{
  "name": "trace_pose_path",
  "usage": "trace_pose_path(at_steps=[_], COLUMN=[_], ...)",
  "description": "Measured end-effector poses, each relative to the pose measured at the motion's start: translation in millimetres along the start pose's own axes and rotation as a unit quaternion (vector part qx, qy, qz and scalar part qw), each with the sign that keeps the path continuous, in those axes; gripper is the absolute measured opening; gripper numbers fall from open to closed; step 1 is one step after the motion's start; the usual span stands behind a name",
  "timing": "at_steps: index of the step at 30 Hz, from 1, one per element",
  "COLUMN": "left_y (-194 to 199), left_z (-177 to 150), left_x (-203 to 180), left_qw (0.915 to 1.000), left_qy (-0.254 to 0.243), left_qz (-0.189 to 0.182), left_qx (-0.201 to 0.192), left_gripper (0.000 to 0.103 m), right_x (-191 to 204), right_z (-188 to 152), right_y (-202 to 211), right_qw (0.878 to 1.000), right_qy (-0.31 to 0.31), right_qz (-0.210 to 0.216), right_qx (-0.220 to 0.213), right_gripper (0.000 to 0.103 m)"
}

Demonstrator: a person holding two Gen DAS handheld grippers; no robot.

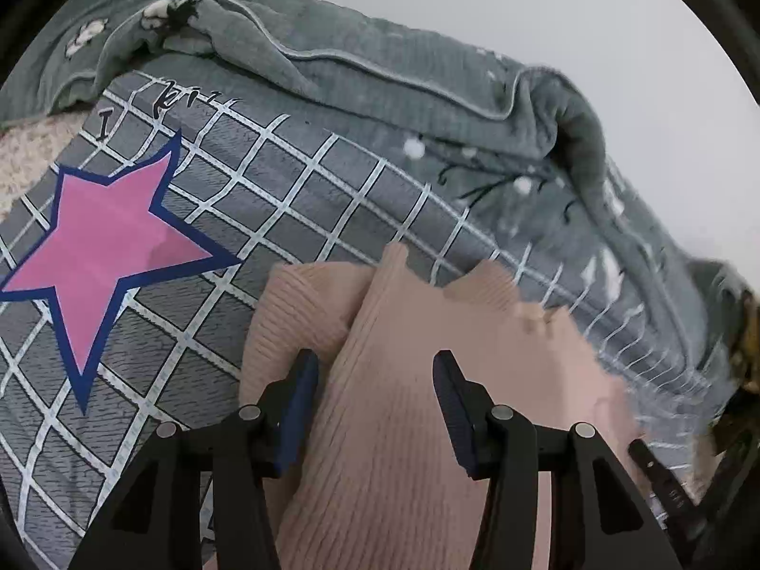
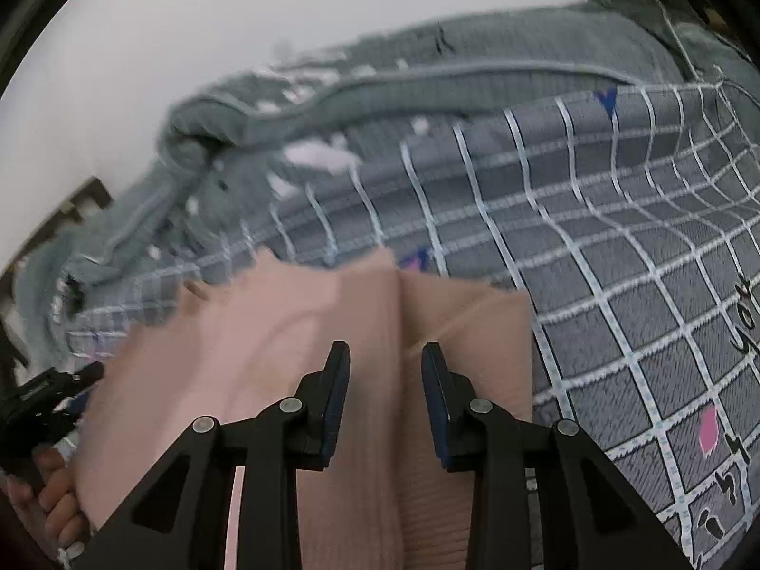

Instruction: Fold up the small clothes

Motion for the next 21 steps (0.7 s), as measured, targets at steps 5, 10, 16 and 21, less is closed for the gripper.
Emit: trace_pose_path(at_steps=[5, 10, 16, 21], left_y=[1, 2, 17, 30], left_z=[-4, -4, 1, -6], left_x=[-6, -9, -10, -13], left_qw=[0.9993, 0.9985, 0.9982, 0.9959], left_qy=[-0.023, -0.034, -0.032, -0.046], left_qz=[0.030, 0.041, 0.032, 0.046], left_qx=[-0.007, -0.013, -0.038, -0.063], left_gripper=[0.048, 0.049, 0.054, 0.057], right_x=[-2, 0, 14, 20], right_z=[-2, -3, 1, -9], right_y=[0, 5, 18, 63], right_qw=[1.000, 1.000, 0.999, 0.998], right_qy=[-0.002, 0.007, 0.043, 0.066], right_qz=[-0.015, -0.015, -0.004, 0.010], right_qx=[0.002, -0.010, -0.014, -0.023], right_gripper=[0.031, 0.033, 0.034, 0.054])
Point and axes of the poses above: each gripper's, at about its wrist camera, not at the fingertips, and y roughly against the way its jaws point, x to its left, z to its top, the point moved 1 cm from there along -y, roughly the way its jaws point
